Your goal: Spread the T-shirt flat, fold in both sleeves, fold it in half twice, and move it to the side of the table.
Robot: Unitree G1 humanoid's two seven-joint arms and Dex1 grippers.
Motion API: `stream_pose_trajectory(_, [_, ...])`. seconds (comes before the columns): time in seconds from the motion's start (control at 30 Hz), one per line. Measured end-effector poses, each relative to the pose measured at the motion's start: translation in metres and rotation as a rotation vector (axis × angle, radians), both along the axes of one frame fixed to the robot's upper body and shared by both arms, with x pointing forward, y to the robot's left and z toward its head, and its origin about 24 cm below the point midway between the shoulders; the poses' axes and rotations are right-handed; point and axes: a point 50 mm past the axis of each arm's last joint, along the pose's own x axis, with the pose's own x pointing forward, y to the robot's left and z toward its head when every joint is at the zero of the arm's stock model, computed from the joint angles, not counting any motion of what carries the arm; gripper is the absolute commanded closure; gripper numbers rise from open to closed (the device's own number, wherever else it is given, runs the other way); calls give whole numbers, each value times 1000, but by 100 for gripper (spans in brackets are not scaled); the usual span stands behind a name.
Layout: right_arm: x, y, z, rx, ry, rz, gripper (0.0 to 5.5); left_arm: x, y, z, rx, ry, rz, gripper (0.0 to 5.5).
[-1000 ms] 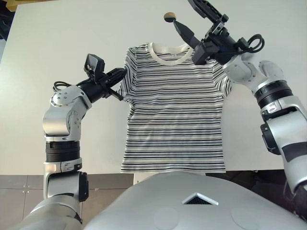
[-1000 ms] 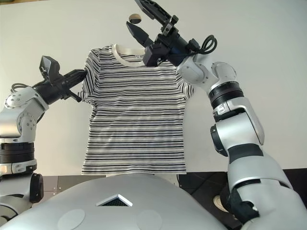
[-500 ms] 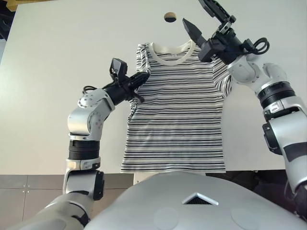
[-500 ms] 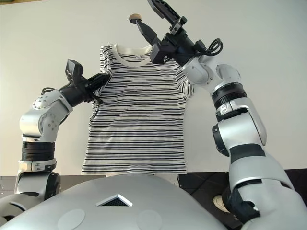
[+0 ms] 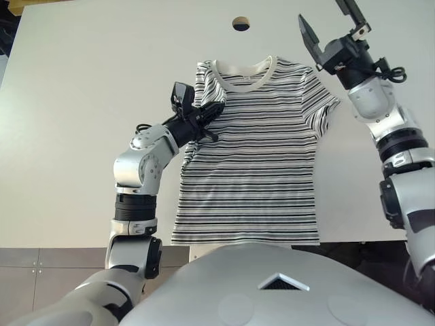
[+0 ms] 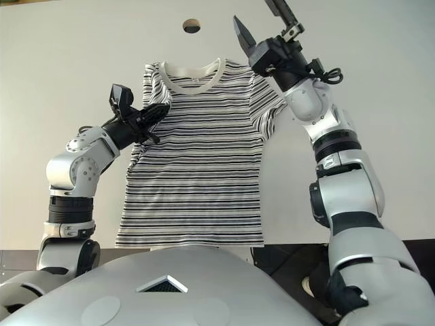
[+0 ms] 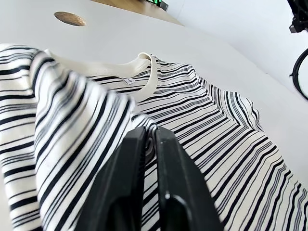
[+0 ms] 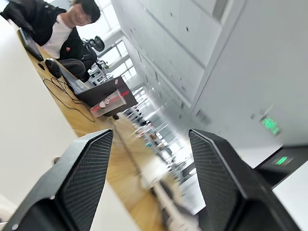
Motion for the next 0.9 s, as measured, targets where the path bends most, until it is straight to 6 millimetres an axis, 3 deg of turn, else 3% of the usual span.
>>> stream_pose_trajectory(0.2, [13, -43, -17, 377, 601, -25, 258, 0, -8, 1, -56, 2, -7, 351])
stream_pose_trajectory(0.3, [4, -75, -38, 465, 852, -109, 258, 0, -12, 4, -85, -21, -10, 351])
stream_pose_trajectory(0.37, [-4, -93, -51, 446, 948, -206, 258, 3, -17, 21, -144, -154, -9, 351])
stream_pose_trajectory(0.6, [-24, -101, -81, 394, 1152, -261, 258, 11, 10, 77, -48, -740, 194, 351])
stream_pose_trajectory(0.67, [-25, -100, -81, 395, 1176, -244, 258, 12, 12, 81, -38, -787, 224, 351])
stream_pose_trajectory(0.83, [-27, -89, -80, 384, 1229, -166, 258, 19, 17, 67, 1, -739, 273, 351])
stream_pose_trajectory(0.9, [-30, -87, -80, 375, 1240, -148, 292, 21, 19, 65, 3, -729, 286, 349])
